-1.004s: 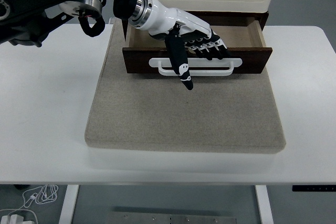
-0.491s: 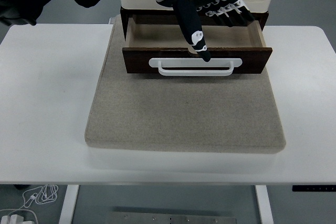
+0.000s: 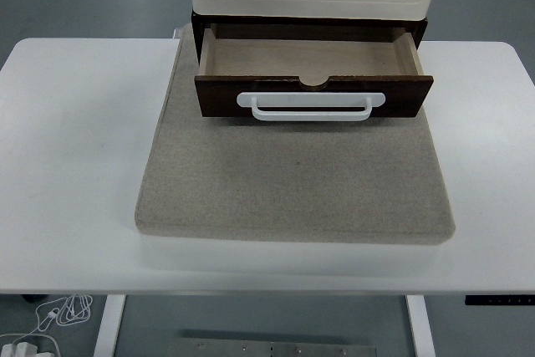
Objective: Open the drawer under the combination cabinet
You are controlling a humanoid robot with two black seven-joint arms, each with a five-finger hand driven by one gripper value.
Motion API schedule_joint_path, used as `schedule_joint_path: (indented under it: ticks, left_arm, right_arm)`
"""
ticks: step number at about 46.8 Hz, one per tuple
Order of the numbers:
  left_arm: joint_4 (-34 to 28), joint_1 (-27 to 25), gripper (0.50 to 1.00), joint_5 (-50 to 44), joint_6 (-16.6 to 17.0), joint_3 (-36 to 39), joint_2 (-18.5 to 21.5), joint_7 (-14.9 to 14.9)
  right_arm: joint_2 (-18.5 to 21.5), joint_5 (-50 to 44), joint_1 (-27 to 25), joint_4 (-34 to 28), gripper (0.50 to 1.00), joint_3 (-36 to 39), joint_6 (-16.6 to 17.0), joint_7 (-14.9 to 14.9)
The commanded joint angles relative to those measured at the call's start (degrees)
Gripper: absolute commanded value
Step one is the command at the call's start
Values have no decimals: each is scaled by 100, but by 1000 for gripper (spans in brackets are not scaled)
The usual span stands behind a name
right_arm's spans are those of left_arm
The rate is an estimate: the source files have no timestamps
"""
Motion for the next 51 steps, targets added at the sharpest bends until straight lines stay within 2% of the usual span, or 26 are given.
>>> schedule_joint_path:
  ticks: [1, 6, 13, 16, 22, 28, 33, 40, 43, 51]
  left_arm:
    - [162, 21, 1000, -49, 0, -470, 18, -4]
    - [303, 48, 1000, -84, 0, -980, 228, -74]
    - [408, 127, 1000, -391, 0, -1446, 659, -381]
    - [566, 127, 1000, -610, 0, -1482, 861, -583]
    - [1005, 127, 1000, -1076, 204, -1508, 1283, -1111]
    - [1506, 214, 1000, -1340, 213, -1508, 1529, -1392]
    - [2051, 364, 1000, -1569, 301, -1508, 1547, -1577]
    - [2825, 478, 1000, -2096, 723, -1482, 1521, -1674]
    - [3141, 505, 1000, -2219, 732, -1464, 1486, -1718]
    - [3809, 724, 1000, -2255, 784, -1456, 1310, -2087]
  right_arm:
    - [0, 0, 0, 0, 928, 0, 0, 1]
    - [0, 0, 0, 0, 928, 0, 0, 1]
    - [0, 0, 0, 0, 928, 0, 0, 1]
    - [0, 0, 0, 0, 928, 0, 0, 1]
    - [0, 0, 0, 0, 928, 0, 0, 1]
    - [0, 0, 0, 0, 928, 0, 0, 1]
    - [0, 0, 0, 0, 928, 0, 0, 1]
    - [0, 0, 0, 0, 928, 0, 0, 1]
    - [0, 0, 0, 0, 928, 9, 0, 1]
    - [0, 9, 0, 0, 928, -9, 0, 1]
